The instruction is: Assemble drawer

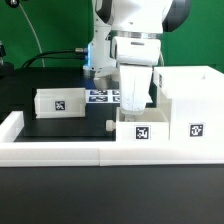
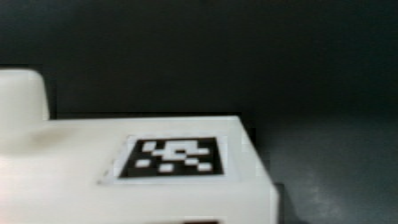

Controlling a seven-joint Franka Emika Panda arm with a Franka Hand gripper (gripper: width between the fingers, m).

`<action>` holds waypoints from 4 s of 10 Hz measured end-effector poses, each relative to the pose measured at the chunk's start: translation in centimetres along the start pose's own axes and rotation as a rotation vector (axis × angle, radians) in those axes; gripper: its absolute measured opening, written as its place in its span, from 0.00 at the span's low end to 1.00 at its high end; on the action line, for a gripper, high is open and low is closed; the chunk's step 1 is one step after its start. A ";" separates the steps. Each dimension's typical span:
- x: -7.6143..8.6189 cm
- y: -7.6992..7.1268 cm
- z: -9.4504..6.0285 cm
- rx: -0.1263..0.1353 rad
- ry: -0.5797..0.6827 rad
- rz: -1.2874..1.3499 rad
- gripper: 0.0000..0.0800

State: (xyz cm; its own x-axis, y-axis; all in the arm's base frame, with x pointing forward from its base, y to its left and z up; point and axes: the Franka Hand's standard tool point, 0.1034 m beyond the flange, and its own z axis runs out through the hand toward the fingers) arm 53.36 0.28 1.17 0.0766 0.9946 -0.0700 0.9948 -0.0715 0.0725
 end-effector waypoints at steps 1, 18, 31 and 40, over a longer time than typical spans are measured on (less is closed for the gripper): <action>0.0 0.0 0.0 0.000 0.000 0.000 0.05; -0.2 0.0 -0.1 0.038 -0.020 -0.068 0.05; -0.5 -0.1 0.0 0.040 -0.025 -0.078 0.06; -0.4 -0.3 0.2 0.039 -0.024 -0.036 0.06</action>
Offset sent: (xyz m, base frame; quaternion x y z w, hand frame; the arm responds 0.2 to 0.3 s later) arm 0.0000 0.0000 0.0000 0.0650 0.0000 0.0000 0.9979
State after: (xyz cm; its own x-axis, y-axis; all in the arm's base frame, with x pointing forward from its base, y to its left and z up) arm 53.08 -0.10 1.01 0.0420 0.9945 -0.0956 0.9988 -0.0392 0.0304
